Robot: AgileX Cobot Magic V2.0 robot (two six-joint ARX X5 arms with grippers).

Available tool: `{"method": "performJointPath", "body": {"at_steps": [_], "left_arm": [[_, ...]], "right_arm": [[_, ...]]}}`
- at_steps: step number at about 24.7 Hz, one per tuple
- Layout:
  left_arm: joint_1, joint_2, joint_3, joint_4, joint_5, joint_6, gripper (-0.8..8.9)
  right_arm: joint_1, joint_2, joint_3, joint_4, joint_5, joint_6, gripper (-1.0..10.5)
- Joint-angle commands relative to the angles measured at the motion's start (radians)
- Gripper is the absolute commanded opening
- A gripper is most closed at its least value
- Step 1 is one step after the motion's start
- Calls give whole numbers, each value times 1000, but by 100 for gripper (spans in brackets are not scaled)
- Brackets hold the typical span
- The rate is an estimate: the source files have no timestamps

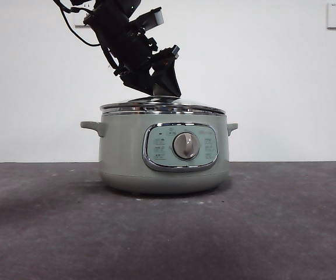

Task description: Pick up the egg,open the lid,put the egg in the pot,close the lid

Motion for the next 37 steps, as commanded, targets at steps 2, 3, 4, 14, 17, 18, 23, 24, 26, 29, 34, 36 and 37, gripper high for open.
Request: {"method": "performJointPath", "body": {"at_steps": [2,3,4,14,17,18,23,24,26,29,34,36,37], "left_arm": [[-12,-22,-4,-24,13,30,-8],[-20,-22,-4,-21,13,40,-8],[-25,-22,-4,-18,12,42,-8],[-34,-26,-4,37,-22,42,-8],[-34,-26,-4,55,-26,46,-8],[-32,-26,-4,53,-8,46,-8],[-30,-26,-4,45,0,45,-8],[-26,-26,-4,35,21,45,-8],[-23,-24,-5,19,27,48,-8],[-11,-24,-6,25,24,49,-8],[4,-13,-6,-2,56,49,-8],[6,-8,-6,-3,101,49,-3],[6,-6,-6,1,98,49,-5]], "right_arm": [[2,-3,-8,-25,4,3,-12],[2,-3,-8,-25,4,3,-12],[2,-3,-8,-25,5,3,-12],[2,-3,-8,-25,8,3,-12],[2,-3,-8,-25,8,3,-12],[2,-3,-8,-25,8,3,-12],[2,-3,-8,-25,8,3,-12],[2,-3,-8,-25,8,3,-12],[2,-3,-8,-25,7,3,-12],[2,-3,-8,-25,7,3,-12],[2,-3,-8,-25,7,2,-12],[2,-3,-8,-25,7,2,-12],[2,-3,-8,-25,7,3,-12]]}}
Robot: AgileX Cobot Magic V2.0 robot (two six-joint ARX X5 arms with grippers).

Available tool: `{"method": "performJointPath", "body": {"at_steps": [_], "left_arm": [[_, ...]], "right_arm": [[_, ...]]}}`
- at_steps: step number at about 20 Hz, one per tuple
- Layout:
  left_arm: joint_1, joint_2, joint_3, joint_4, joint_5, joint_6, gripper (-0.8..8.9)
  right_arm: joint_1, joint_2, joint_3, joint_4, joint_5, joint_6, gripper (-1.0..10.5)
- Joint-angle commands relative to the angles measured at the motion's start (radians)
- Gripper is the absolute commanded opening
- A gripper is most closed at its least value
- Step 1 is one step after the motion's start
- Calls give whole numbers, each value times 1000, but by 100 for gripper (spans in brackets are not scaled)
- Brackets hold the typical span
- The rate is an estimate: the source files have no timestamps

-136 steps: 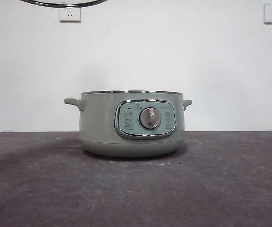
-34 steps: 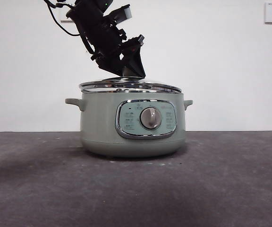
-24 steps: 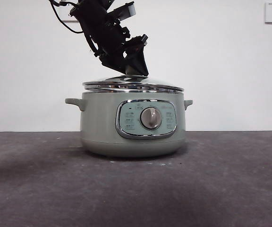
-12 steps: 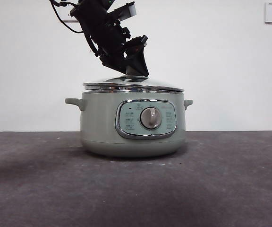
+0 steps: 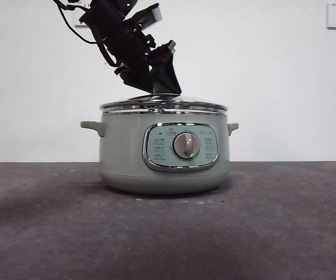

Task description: Pick up the egg,open the lid,put the egg in the pot,close the lid

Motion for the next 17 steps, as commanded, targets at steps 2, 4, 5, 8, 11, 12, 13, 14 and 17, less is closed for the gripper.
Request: {"method": "performJointPath", "body": {"at_steps": [2,4,5,8,11,12,13,14,17], "left_arm": [[-3,7,-3,40,6,13,-6],[-3,7,-3,68,-21,9,-6],[-3,7,-3,76,-37,9,-6],[3,7,-3,75,-40,9,-6],[4,8,-3,69,-34,9,-7],[4,9,-3,67,-32,9,-7],[4,14,-3,68,-32,9,-6],[4,21,-3,69,-32,9,-7],[4,48,-3,65,-32,4,-7]], "right_arm": [[2,-3,-8,-25,4,3,-12],[2,-3,-8,-25,4,4,-12],[2,-3,-8,-25,4,4,-12],[2,-3,-8,-25,4,4,-12],[2,-3,-8,-25,5,4,-12],[2,-3,-8,-25,5,4,-12],[2,-3,-8,-25,4,5,-12],[2,-3,-8,-25,5,5,-12],[2,-3,-8,-25,4,8,-12]]}}
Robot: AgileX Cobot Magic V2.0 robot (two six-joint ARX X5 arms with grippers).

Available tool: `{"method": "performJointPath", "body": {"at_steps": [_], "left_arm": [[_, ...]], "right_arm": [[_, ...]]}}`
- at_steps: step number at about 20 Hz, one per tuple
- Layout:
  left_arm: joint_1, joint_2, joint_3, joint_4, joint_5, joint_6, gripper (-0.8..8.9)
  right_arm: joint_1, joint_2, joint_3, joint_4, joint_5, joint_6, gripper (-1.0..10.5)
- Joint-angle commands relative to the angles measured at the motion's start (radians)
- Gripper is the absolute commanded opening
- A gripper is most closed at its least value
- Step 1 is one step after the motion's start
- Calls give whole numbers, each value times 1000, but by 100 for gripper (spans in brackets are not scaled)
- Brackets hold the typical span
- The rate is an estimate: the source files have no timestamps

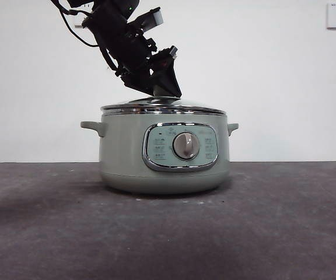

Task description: Pick up the egg,open the lid,put the egg in the pot,close the lid

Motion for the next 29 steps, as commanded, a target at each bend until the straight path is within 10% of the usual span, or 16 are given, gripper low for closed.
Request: {"method": "performJointPath", "body": {"at_steps": [1,7,11,25,29], "left_arm": [[2,31,1,18,6,1,-6],[5,31,1,-3,6,0,57],[5,31,1,-28,6,0,574],[5,-286,1,-367,8,-72,561],[2,-440,1,-620,8,-106,111]], "right_arm": [[2,-3,-8,-25,4,8,-12],[2,-3,-8,-25,4,8,-12],[2,-3,-8,-25,4,8,-12],[2,-3,-8,-25,4,7,-12],[2,-2,-8,-25,4,8,-12]]}}
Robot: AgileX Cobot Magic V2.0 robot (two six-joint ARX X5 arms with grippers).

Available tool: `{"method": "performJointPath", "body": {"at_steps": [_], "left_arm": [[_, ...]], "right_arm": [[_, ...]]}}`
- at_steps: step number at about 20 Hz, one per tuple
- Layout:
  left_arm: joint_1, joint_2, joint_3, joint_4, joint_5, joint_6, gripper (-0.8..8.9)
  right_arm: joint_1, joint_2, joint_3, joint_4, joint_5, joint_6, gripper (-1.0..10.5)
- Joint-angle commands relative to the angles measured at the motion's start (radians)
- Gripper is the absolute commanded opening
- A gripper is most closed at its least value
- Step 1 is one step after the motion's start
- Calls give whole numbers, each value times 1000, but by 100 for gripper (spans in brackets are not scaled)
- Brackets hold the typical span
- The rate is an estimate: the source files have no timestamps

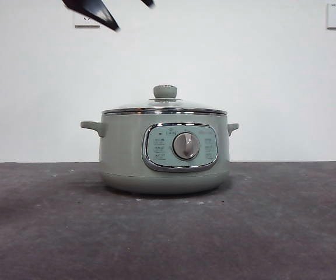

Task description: Pick up the egg,open the lid,put the egg in the pot,close the lid

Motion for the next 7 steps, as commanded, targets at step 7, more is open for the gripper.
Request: {"method": "performJointPath", "body": {"at_steps": [7], "left_arm": [[-21,-207,-4,-263,6,-77,-4]], "right_arm": [[2,-2,-8,-25,4,16,-11]]}}
